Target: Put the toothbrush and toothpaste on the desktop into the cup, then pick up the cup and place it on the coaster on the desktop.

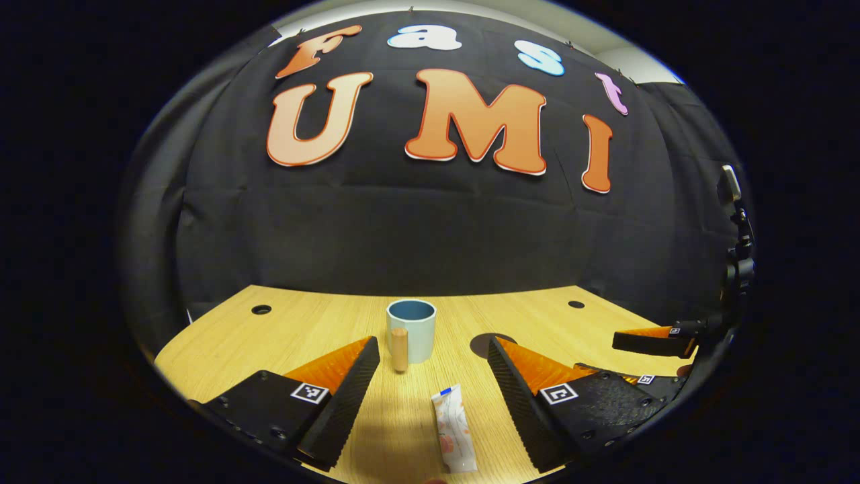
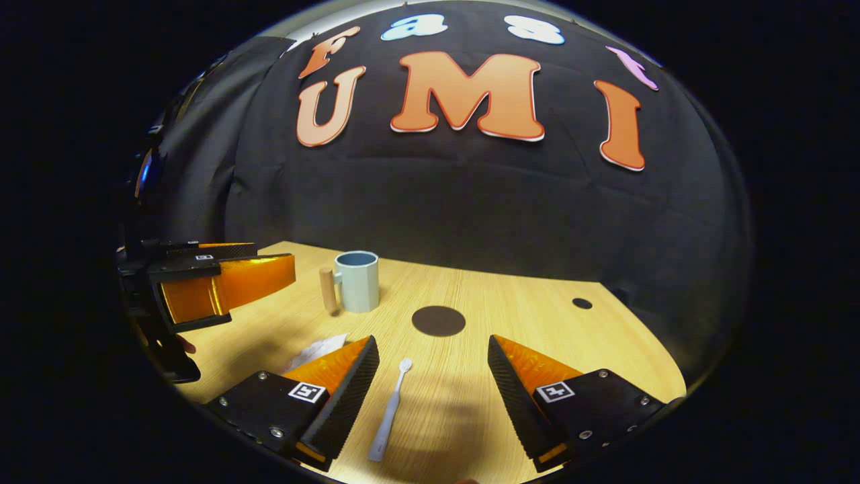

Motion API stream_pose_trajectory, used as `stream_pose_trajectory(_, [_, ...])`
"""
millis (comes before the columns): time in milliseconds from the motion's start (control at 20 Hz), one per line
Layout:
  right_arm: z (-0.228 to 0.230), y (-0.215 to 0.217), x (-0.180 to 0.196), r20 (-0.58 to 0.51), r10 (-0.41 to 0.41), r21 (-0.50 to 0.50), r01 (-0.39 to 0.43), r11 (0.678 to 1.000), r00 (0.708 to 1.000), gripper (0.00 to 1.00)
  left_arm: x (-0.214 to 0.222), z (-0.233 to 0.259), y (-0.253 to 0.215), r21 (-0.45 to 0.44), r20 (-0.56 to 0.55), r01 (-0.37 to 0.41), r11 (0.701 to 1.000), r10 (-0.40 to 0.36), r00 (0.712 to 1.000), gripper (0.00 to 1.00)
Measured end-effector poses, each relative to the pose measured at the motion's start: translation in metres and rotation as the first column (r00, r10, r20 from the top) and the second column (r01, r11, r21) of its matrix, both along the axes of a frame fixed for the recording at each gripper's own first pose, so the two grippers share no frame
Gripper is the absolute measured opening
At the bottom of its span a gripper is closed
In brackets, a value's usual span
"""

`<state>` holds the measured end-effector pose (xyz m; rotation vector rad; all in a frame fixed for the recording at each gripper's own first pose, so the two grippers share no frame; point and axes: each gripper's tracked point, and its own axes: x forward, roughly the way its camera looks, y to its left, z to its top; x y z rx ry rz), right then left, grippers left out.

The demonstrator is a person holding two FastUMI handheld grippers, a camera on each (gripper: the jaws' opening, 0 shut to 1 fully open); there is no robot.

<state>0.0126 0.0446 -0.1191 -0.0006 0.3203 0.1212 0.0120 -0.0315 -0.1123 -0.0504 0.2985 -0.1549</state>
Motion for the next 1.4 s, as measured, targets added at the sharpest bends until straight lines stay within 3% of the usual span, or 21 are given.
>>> stream_pose_trajectory(400, [-0.051,0.012,0.004,-0.152,0.033,-0.001,-0.033,0.999,0.988,0.96,0.005,-0.059,-0.009,0.021,-0.181,0.055,0.998,-0.051,0.982,0.98])
stream_pose_trajectory(800, [-0.085,0.025,-0.001,-0.264,0.070,-0.013,-0.076,0.997,0.962,0.87,0.012,-0.088,-0.020,0.078,-0.350,0.100,0.992,-0.067,0.935,0.99])
stream_pose_trajectory(1000, [-0.096,0.025,-0.006,-0.321,0.057,-0.111,-0.097,0.989,0.945,0.80,0.014,-0.093,-0.019,0.131,-0.418,0.116,0.985,-0.051,0.907,0.98])
stream_pose_trajectory(1200, [-0.095,0.037,-0.005,-0.365,0.096,-0.093,-0.138,0.986,0.926,0.79,0.013,-0.103,-0.028,0.152,-0.470,0.142,0.978,-0.055,0.881,0.98])
stream_pose_trajectory(1400, [-0.094,0.037,-0.003,-0.408,0.097,-0.053,-0.129,0.990,0.908,0.68,0.021,-0.107,-0.023,0.121,-0.525,0.140,0.983,-0.056,0.849,0.96])
